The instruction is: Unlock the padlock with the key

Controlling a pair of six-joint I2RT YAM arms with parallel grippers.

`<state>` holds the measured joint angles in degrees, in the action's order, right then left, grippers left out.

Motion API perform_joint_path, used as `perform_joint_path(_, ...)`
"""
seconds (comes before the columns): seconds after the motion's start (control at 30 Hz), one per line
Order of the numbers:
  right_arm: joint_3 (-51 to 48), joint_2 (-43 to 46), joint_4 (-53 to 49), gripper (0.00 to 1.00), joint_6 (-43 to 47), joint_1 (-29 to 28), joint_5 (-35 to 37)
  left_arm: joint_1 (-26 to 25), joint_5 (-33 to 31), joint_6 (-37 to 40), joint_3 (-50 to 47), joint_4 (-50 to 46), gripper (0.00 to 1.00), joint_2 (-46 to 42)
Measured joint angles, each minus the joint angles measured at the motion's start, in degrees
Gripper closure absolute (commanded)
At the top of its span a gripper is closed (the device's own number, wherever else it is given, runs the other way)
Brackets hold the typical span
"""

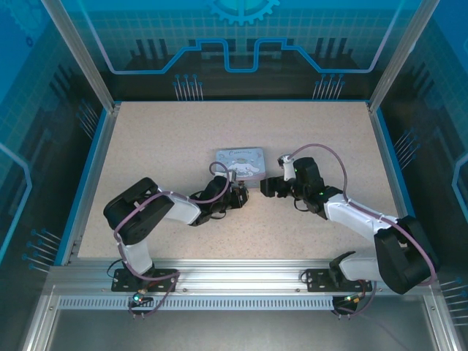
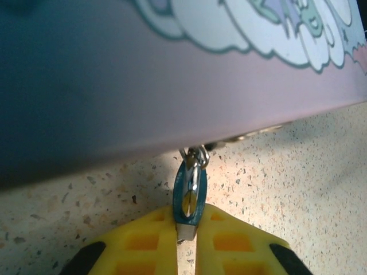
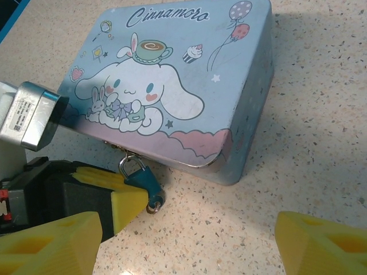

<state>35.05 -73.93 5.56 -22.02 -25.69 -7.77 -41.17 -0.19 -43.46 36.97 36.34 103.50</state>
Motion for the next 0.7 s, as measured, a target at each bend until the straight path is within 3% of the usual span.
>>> perform_joint_path(0.4, -0.2, 0.5, -0.1, 0.20, 1.3, 0.6, -0.5, 0.4, -1.7, 0.4, -3.0, -4.0, 1.00, -6.7)
perform_joint_path(0.7, -0.2, 0.1, 0.1, 0.18, -1.0, 0.7, -3.8, 6.9, 5.7, 2.4, -4.9, -7.8, 1.00, -13.2)
